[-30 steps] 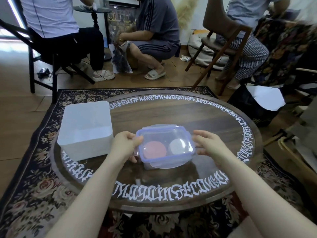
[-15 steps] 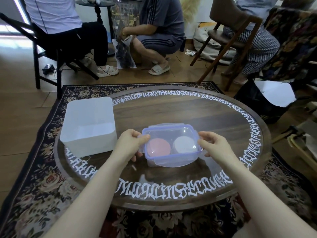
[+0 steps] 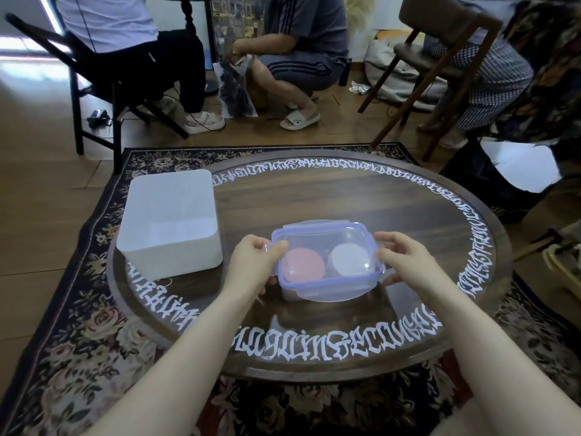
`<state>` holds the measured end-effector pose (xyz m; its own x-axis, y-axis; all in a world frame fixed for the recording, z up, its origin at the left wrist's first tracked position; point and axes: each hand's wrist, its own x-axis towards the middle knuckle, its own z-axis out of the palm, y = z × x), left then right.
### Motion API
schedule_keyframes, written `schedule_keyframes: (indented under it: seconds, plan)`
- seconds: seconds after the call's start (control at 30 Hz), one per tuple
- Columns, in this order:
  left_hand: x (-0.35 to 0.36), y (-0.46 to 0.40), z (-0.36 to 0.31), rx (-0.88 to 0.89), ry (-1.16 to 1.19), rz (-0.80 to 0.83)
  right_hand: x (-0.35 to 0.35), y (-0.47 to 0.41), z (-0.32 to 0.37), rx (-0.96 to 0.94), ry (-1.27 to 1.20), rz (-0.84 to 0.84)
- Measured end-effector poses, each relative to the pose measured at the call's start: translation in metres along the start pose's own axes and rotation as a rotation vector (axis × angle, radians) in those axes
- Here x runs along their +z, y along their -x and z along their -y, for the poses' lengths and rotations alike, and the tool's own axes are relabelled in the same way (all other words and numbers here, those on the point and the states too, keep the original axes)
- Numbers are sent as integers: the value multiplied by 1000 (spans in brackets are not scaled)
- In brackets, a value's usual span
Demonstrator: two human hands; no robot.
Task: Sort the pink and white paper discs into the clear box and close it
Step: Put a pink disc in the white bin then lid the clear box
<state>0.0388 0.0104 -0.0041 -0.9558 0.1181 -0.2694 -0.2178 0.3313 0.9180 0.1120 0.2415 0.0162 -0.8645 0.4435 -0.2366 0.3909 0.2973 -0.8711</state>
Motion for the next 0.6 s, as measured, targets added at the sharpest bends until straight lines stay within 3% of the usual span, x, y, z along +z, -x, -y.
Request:
schedule_keyframes:
  seconds: [0.17, 0.33, 0.4, 0.5, 0.6]
  plan:
    - [0, 4, 2, 19, -67, -21, 3, -1, -4, -10, -15, 32]
    - [-14, 8, -2, -181, 133, 127, 1, -3, -5, 24, -47, 20]
    - [-14, 12, 0, -72, -81, 11, 2, -3, -7, 15, -1, 8]
    - [-9, 22, -1, 204, -795, -257, 3, -2, -7, -25, 83, -37]
    - [-5, 25, -4, 208, -800, -176, 4, 0, -5, -27, 81, -45]
